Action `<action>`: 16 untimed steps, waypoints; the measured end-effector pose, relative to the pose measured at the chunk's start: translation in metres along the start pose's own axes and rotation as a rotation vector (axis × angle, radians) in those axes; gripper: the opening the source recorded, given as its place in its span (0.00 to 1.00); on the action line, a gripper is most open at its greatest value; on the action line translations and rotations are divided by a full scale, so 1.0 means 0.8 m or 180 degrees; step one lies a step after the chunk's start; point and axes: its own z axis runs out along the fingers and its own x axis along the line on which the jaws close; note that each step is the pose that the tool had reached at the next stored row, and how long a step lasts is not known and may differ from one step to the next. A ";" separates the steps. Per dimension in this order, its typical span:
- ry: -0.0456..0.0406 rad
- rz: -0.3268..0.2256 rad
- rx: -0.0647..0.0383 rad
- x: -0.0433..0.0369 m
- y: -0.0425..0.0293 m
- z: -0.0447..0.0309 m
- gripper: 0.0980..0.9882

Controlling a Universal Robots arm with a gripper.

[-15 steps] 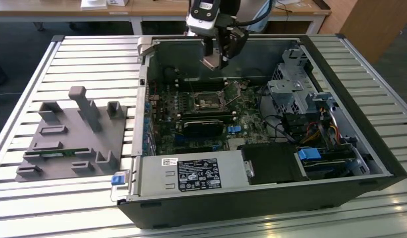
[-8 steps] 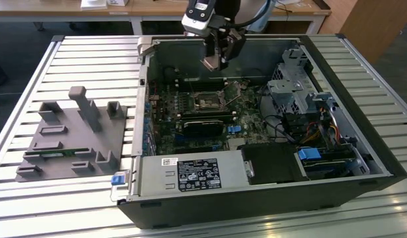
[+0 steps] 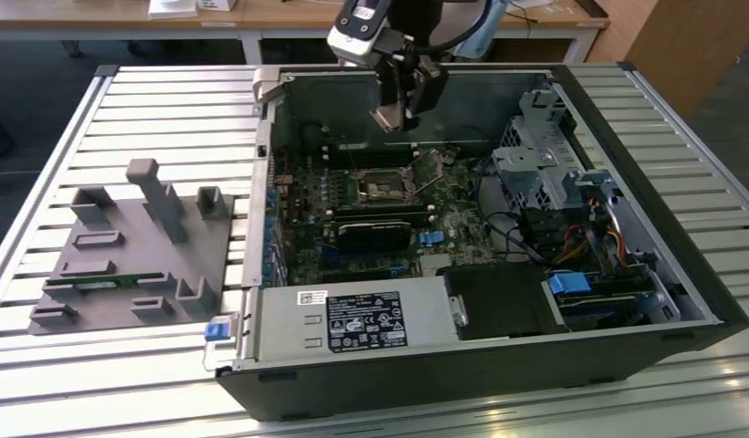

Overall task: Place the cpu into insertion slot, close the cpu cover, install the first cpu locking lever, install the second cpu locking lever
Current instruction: 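Place the cpu into insertion slot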

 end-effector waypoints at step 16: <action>-0.0026 0.0307 -0.0003 0.000 -0.0006 0.0072 0.49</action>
